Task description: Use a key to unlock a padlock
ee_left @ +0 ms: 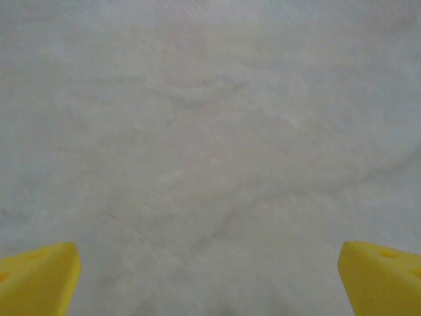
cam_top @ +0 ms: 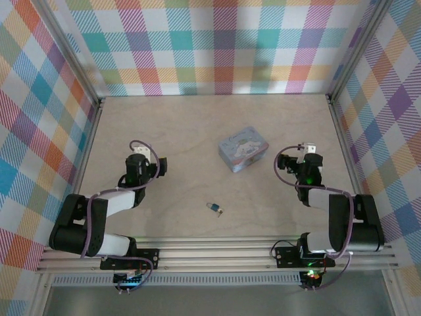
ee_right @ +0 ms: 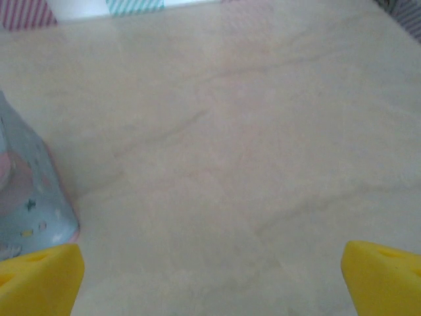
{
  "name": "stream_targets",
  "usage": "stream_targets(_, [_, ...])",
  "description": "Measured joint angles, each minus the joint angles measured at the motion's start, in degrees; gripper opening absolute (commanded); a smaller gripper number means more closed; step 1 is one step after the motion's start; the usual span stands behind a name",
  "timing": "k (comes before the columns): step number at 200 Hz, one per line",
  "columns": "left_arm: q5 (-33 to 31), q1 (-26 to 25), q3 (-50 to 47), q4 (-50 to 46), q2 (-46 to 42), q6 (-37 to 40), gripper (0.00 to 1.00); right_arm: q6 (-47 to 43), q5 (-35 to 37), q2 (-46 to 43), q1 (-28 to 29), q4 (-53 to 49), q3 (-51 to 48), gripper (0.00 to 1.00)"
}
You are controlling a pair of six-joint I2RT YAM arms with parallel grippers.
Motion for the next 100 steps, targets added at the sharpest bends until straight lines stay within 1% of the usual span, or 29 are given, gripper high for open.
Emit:
stream_targets(15, [0.33,1.77,-0.02,2.91,0.63,-0.24,1.00,0.15,-0.17,3.89,-0.11,6.64,-1.40,1.00])
stream_targets(23, [0.48,2.43,-0.02,4.42,1.55,-0.26,1.00,0.15,-0.33,5.57,-0.11,8.20,-1.95,1.00])
stream_targets(44, [1.66,2.99,0.00,6.80,4.98,-0.35,1.00,0.11,-1.20,6.62,-0.11,8.35,-2.10,1.00])
stream_targets(67, [3.28,3.34,0.07,8.31,9.70,-0.46,1.00,-0.09,-2.10,6.62,-0.04,7.39,0.31,1.00])
stream_targets(100, [4.28,4.20,0.07,8.90,10.54,-0.61,1.00,-0.09,-2.29,6.62,-0.04,7.37,1.55,1.00])
